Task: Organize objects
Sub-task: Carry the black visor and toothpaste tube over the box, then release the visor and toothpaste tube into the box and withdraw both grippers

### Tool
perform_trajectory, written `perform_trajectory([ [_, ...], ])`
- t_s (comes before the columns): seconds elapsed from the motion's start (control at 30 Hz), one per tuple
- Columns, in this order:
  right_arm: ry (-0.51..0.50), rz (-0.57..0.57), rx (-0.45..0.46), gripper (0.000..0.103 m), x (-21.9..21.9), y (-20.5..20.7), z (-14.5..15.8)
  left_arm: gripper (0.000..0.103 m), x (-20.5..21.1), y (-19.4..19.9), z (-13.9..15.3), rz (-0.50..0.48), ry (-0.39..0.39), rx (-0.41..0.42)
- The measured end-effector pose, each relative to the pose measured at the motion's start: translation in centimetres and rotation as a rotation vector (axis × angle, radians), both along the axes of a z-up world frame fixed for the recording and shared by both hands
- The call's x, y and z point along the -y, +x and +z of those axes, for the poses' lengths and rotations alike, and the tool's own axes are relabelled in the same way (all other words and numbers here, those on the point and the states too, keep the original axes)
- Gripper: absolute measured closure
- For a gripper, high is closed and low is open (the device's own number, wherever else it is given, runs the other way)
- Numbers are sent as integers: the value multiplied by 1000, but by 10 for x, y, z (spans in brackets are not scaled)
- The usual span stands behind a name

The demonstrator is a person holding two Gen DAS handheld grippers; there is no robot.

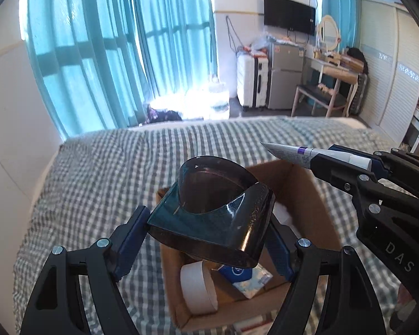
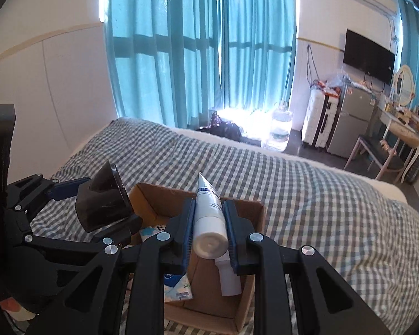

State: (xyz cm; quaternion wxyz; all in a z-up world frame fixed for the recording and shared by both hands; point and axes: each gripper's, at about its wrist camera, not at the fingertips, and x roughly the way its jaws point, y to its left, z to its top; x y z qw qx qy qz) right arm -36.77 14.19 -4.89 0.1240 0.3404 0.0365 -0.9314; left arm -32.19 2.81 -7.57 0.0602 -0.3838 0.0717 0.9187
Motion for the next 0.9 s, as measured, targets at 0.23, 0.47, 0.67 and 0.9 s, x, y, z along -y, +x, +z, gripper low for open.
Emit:
perform_trajectory([
  [0.23, 7, 4, 82, 83, -3, -26, -55, 23, -1, -20, -44, -15, -9, 71],
  [0.47, 0, 27, 127, 83, -5, -29, -79, 23, -2, -30, -73, -29, -3, 115],
  [0.67, -58, 13, 157, 82, -12, -26, -73, 21, -2, -24, -76, -27, -19, 104],
  [0.9, -65, -23, 88, 48, -14, 1, -30, 6, -1, -3, -44, -34, 4, 76],
])
